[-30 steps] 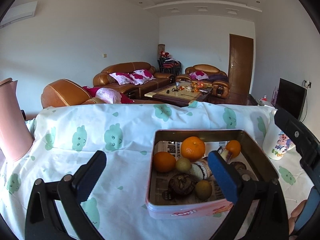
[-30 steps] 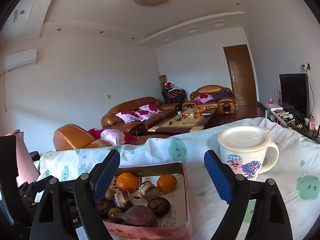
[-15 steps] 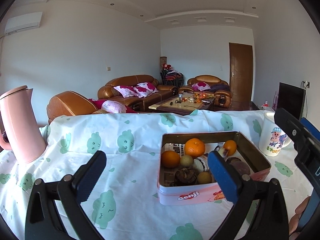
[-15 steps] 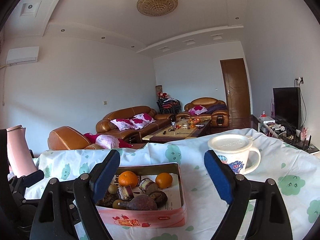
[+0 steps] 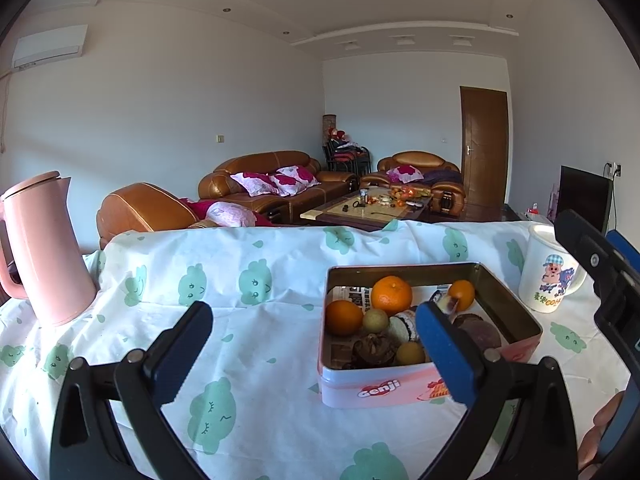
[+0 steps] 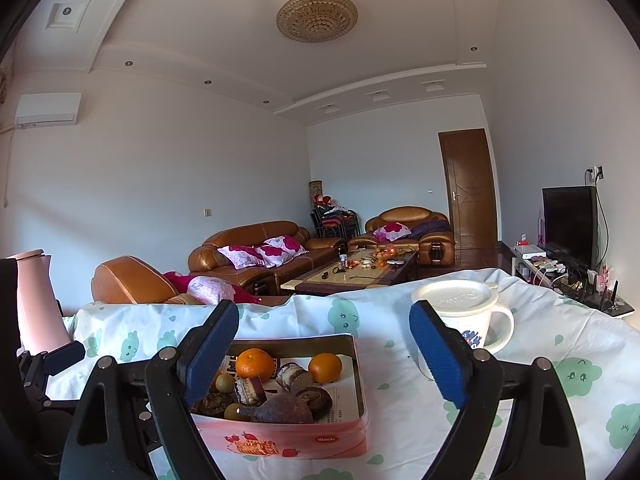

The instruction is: Organize fruits

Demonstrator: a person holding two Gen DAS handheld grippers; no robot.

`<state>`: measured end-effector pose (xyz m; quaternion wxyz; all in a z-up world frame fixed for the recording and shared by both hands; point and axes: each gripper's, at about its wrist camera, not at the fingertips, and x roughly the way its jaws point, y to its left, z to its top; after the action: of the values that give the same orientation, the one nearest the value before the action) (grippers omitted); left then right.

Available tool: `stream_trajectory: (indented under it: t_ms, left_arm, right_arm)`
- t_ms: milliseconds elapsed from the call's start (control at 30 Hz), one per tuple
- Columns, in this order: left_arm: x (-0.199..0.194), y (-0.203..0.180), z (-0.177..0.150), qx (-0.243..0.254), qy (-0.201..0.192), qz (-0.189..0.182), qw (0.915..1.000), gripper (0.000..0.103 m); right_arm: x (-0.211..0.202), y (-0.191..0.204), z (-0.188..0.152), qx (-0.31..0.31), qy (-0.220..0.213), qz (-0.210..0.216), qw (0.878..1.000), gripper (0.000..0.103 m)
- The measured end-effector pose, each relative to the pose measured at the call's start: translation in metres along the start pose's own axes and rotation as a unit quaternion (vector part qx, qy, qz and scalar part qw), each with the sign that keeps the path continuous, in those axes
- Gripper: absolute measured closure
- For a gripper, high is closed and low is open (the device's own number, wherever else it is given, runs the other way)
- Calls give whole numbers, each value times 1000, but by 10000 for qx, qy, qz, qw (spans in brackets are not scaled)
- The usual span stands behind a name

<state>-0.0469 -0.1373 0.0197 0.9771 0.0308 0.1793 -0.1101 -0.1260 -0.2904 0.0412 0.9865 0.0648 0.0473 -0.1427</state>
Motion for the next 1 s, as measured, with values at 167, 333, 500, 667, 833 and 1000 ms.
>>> stream_trajectory:
  t_ms: [167, 333, 500, 667, 833, 1000]
  left_arm:
    - [-1, 0, 0, -3, 5, 11, 10000, 0]
    - [-1, 3, -1, -57, 27, 68, 10000, 0]
    - [0, 5, -2, -87, 87, 117, 9999, 0]
    - [3, 5, -2, -87, 165, 253, 9995, 0]
    - [5, 10, -3, -218, 259, 211, 9992, 0]
    - [4, 10, -4, -212, 242, 122, 9994, 0]
  right_arm:
    - [0, 0, 0, -7, -7, -3, 10000, 14]
    - [0, 0, 0, -12, -9, -3, 10000, 14]
    - [1, -1, 0, -19, 10, -1, 10000, 13]
    - [2, -1, 0, -22, 35, -20, 10000, 13]
    - [2, -2, 0, 7, 41, -40, 10000, 13]
    - [2, 0, 1, 1, 78, -32, 10000, 13]
